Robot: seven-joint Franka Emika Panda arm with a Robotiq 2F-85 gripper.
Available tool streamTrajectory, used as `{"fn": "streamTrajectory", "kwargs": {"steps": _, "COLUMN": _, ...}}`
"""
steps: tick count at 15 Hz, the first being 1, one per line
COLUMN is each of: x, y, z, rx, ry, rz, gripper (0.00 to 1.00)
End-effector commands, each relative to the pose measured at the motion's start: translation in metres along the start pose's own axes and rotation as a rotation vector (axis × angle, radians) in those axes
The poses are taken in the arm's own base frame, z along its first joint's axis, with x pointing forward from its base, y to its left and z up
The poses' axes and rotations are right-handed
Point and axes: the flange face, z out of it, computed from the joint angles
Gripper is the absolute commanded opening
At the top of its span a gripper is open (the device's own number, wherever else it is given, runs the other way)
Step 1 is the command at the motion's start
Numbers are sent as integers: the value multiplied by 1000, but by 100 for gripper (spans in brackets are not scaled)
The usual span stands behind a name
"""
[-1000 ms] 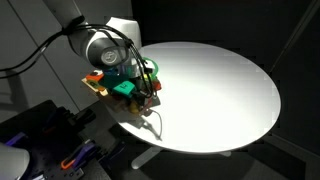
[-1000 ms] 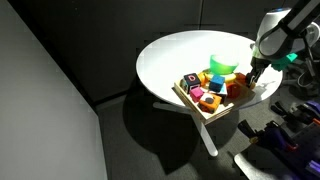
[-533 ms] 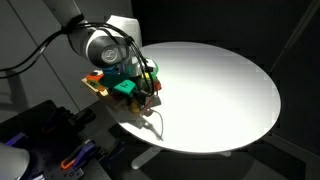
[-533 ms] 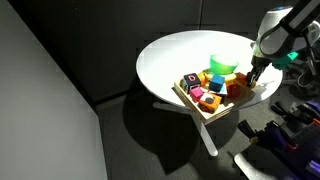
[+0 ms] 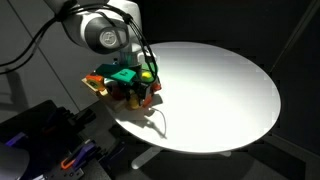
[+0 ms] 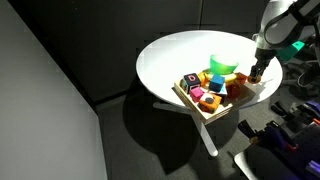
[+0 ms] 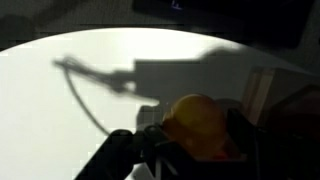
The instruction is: Pick up the yellow lemon toy from the table and put it in the green bowl
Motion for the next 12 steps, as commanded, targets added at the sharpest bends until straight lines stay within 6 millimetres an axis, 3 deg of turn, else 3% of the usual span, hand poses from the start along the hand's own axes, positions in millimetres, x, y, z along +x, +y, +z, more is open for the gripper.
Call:
{"fn": "streamTrajectory", "kwargs": {"steps": 1, "x": -3, "y": -2, "z": -29, "rx": -24, "ry": 7, "rz": -16, "gripper": 41}}
{"fn": "streamTrajectory", "kwargs": {"steps": 12, "x": 7, "y": -17, "z": -90, "rx": -46, "ry": 77, "rz": -27, "gripper": 41}}
